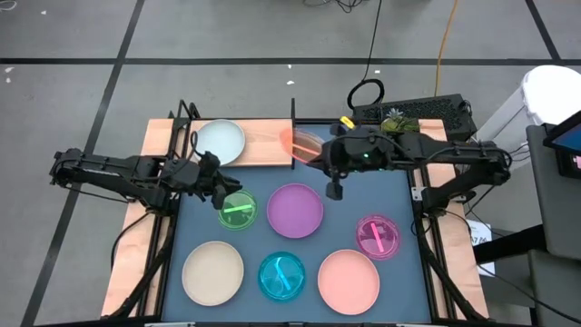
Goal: Place and stack plates onto a shelf
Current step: Put the orange plate on the shelf
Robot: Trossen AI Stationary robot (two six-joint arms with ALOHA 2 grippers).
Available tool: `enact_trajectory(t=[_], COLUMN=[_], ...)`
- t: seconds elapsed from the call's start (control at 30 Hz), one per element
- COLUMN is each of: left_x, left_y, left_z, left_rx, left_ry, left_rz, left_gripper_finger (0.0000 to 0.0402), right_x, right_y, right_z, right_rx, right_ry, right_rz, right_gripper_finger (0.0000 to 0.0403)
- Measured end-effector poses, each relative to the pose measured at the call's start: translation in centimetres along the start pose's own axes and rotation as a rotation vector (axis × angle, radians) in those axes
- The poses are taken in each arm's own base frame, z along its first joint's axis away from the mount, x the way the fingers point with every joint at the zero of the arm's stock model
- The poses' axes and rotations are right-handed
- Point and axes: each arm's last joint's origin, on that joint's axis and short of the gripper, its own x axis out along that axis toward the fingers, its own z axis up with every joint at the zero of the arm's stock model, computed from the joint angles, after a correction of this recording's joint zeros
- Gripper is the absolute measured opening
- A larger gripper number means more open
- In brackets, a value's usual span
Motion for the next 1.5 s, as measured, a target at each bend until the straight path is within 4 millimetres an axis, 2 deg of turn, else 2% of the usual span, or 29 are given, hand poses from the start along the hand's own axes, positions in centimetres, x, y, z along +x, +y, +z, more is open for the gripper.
enact_trajectory(t=[0.2,0.53,1.03,1.5], left_x=[-0.7,-2.5,-2.6,-2.6], left_y=[0.0,0.5,0.5,0.3], left_z=[0.1,0.4,0.4,0.2], left_rx=[-0.029,-0.014,0.039,0.031], left_ry=[-0.015,-0.067,-0.068,-0.047], left_rz=[-0.023,-0.039,-0.038,-0.069], left_gripper_finger=[0.0118,0.0118,0.0118,0.0118], right_x=[1.8,4.8,11.1,16.3], right_y=[-0.7,-2.9,-5.7,-7.0], right_z=[1.6,2.7,0.8,-1.6], right_rx=[-0.006,0.028,0.083,0.084], right_ry=[-0.098,-0.239,-0.212,-0.178], right_rz=[-0.03,-0.079,-0.05,-0.013], right_gripper_finger=[0.0,0.0,0.0,0.0])
